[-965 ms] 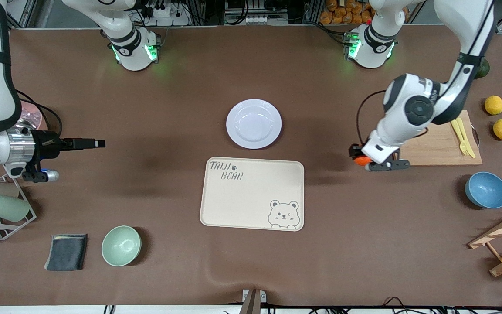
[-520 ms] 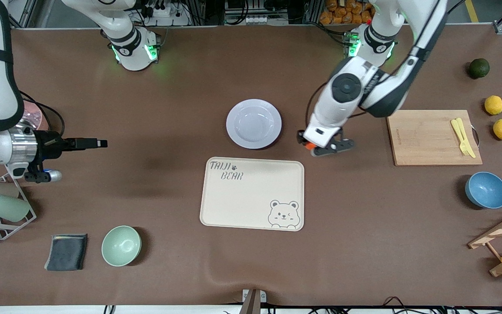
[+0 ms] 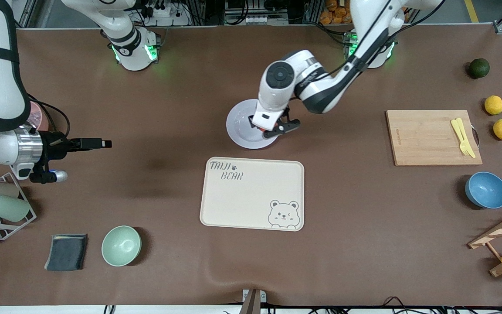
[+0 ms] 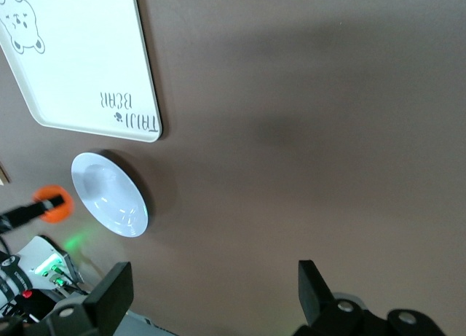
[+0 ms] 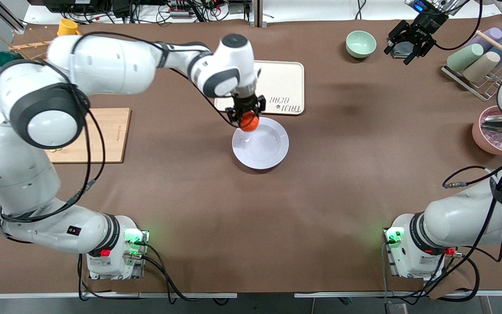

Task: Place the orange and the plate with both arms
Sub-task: 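Lower the orange onto the plate while the right gripper reaches the plate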

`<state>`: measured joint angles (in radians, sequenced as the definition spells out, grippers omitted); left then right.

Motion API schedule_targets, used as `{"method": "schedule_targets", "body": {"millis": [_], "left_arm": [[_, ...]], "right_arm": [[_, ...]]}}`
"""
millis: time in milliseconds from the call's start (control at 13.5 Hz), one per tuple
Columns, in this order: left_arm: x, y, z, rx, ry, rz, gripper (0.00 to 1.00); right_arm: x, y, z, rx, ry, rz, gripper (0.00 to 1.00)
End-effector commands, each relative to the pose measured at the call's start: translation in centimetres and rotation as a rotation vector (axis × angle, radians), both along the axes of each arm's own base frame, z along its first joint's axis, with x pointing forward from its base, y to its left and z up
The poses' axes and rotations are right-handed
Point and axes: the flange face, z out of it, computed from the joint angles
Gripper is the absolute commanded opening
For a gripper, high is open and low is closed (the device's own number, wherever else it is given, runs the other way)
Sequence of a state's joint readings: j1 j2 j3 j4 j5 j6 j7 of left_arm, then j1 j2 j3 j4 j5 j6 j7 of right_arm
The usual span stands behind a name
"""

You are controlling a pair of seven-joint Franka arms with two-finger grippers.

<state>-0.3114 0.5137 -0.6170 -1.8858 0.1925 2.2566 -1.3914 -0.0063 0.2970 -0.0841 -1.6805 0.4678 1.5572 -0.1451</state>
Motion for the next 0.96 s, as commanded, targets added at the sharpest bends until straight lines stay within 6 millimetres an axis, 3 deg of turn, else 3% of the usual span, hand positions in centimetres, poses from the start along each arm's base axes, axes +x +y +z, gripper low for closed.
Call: {"method": "schedule_targets", "body": {"millis": [0,223,371,445,594,742,891], "left_arm": [[-1.3,-1.8,-4.0,0.073,0.000,0.020,0.28],[-2.4,-3.8,-6.8,0.084,-0.001,0.028,0.30],[-2.2,-5.0,-7.4,0.072,0.005,0.042,0.41],[-2.3,-5.4,-7.7,0.075,0.000,0.039,0.53],[-2.4,-5.4,-8.7,0.095,-0.015,0.034,1.00],[-2.0,-5.3,-8.2,0.092,-0.031,0.037,1.00],[-0.2,-5.0,-5.9,0.071,-0.064,0.064,1.00]], "right_arm": [[0.3,-0.5,-1.3,0.029,0.005,-0.019,1.00],[1.1,-0.8,-4.5,0.090,0.029,-0.062,1.00],[1.3,-0.6,-7.6,0.179,0.046,-0.066,1.00],[1.2,-0.1,-9.1,0.231,0.050,-0.059,1.00],[0.9,0.7,-12.7,0.349,0.051,-0.054,1.00],[0.6,1.7,-14.9,0.394,0.080,-0.069,1.00],[0.0,2.4,-16.2,0.426,0.114,-0.083,1.00]]}}
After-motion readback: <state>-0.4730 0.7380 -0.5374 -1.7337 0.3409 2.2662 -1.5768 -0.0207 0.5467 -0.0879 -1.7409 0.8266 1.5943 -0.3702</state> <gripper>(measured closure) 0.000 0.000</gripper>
